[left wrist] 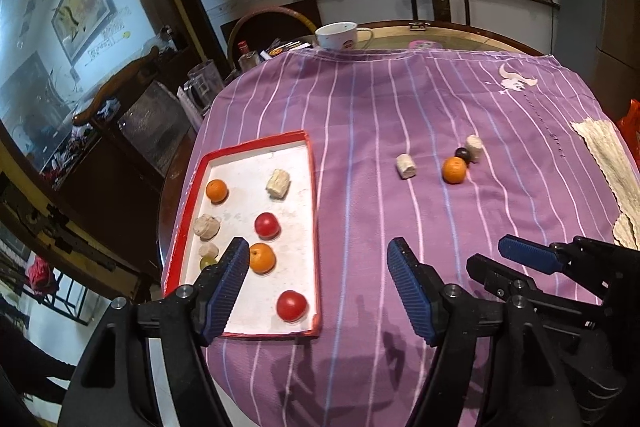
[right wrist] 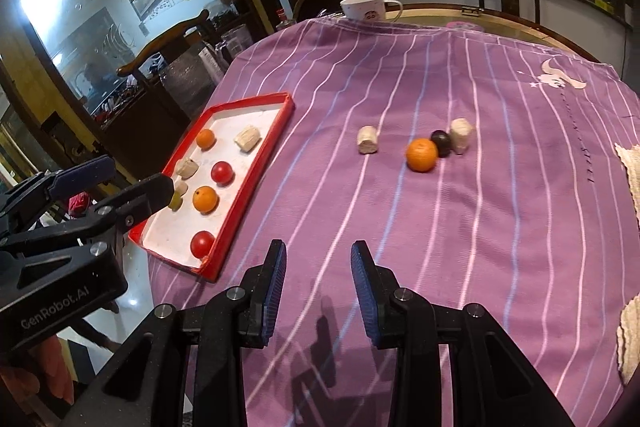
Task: Organize fruits
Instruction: 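Move both open tools back over the remaining items on the cloth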
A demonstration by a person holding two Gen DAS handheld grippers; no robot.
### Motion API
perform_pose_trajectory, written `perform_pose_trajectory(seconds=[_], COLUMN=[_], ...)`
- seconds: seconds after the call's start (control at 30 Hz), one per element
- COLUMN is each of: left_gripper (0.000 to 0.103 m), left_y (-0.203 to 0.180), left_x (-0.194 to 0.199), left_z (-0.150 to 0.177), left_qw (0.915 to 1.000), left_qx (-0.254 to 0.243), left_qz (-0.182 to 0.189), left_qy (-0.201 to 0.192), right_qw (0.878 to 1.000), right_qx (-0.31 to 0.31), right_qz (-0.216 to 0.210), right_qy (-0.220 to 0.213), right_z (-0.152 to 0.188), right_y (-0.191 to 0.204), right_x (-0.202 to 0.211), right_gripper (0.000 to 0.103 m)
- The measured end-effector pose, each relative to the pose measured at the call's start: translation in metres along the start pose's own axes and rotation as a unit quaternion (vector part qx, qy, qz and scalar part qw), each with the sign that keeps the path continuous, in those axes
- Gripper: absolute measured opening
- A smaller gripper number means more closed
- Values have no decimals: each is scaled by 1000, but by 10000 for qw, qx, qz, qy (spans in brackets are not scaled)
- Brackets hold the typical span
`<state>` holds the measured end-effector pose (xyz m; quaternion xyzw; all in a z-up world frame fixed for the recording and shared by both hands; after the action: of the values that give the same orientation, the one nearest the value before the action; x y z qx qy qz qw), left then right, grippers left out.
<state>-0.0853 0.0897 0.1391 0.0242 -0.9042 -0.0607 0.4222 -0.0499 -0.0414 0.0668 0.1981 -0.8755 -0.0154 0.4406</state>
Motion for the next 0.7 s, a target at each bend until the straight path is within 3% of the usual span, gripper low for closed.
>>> perform_pose_trajectory(seconds=[0.33,0.7], left_gripper=[71,72], left_y=[-18,-23], left_x=[-2,-33], left_z=[-4,-3], left_qw=[9999,9985], left_qx=[-90,-35], left_qz=[49,329], left_qy=[60,429], right_qw=[9999,9992], right_qx=[-164,-379], right_qz=[-10,67], right_qy=[-46,147], right_z=[1,3], right_y=[-24,-42], right_x=[7,-9], right_gripper=[37,37])
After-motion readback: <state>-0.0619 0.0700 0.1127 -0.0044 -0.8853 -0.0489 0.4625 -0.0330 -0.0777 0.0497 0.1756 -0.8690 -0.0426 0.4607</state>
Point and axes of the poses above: each gripper's, at about its wrist camera, not at the fingertips, and x roughly against the way its jaws point, y to its left, z to its underside, the point moved 2 cm from there along -x, roughly the way its jaws point, and after that the axes turned 8 degrees about z, right-handed, at the moved point
